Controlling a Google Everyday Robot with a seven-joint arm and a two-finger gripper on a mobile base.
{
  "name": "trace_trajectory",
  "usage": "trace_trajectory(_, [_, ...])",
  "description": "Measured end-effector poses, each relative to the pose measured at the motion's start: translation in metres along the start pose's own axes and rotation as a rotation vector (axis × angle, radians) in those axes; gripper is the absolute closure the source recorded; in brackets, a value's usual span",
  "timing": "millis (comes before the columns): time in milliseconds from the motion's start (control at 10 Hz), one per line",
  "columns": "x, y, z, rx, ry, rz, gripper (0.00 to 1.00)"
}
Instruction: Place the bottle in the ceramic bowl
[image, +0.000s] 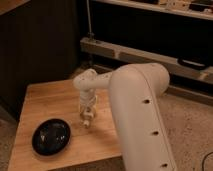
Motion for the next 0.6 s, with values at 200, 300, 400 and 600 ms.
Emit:
trace_trajectory(200, [0.002, 0.004, -0.006, -0.002, -0.013, -0.02, 0.6])
trace_trajectory(300, [0.005, 0.011, -0.016, -0.009, -0.031, -0.05, 0.7])
trace_trajectory(400, [0.01, 0.021, -0.028, -0.018, -0.048, -0.086, 0.78])
trace_trajectory(600, [0.035, 0.046, -0.067, -0.06, -0.077, -0.231, 0.97])
